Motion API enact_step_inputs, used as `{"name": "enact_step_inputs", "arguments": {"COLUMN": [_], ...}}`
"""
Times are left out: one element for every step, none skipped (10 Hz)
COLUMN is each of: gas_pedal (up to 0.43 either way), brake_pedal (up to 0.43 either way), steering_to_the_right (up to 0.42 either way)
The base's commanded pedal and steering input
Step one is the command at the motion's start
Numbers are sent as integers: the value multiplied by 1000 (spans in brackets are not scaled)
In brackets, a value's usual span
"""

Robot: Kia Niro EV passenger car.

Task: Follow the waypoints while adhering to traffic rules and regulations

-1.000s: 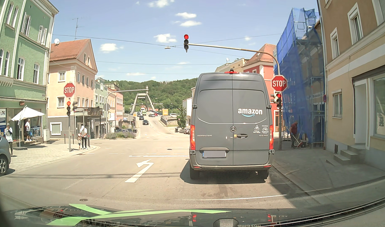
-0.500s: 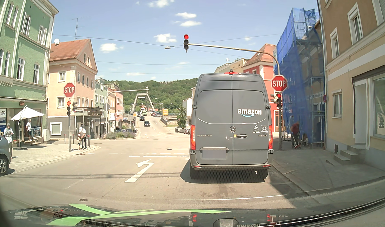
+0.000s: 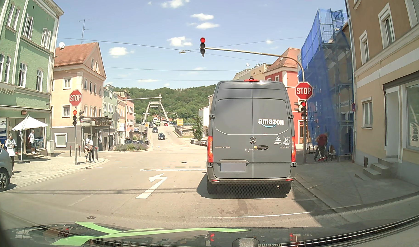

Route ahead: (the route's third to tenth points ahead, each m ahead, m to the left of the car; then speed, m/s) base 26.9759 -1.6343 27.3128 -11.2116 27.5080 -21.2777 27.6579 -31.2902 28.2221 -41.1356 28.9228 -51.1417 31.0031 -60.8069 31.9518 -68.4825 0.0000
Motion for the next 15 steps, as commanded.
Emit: {"name": "enact_step_inputs", "arguments": {"gas_pedal": [0, 0, 0, 0, 0, 0, 0, 0, 0, 0, 0, 0, 0, 0, 0], "brake_pedal": [360, 360, 360, 360, 360, 360, 360, 360, 360, 360, 360, 360, 360, 360, 360], "steering_to_the_right": [32, 32, 31, 32, 31, 32, 32, 32, 32, 32, 31, 32, 32, 32, 32]}}
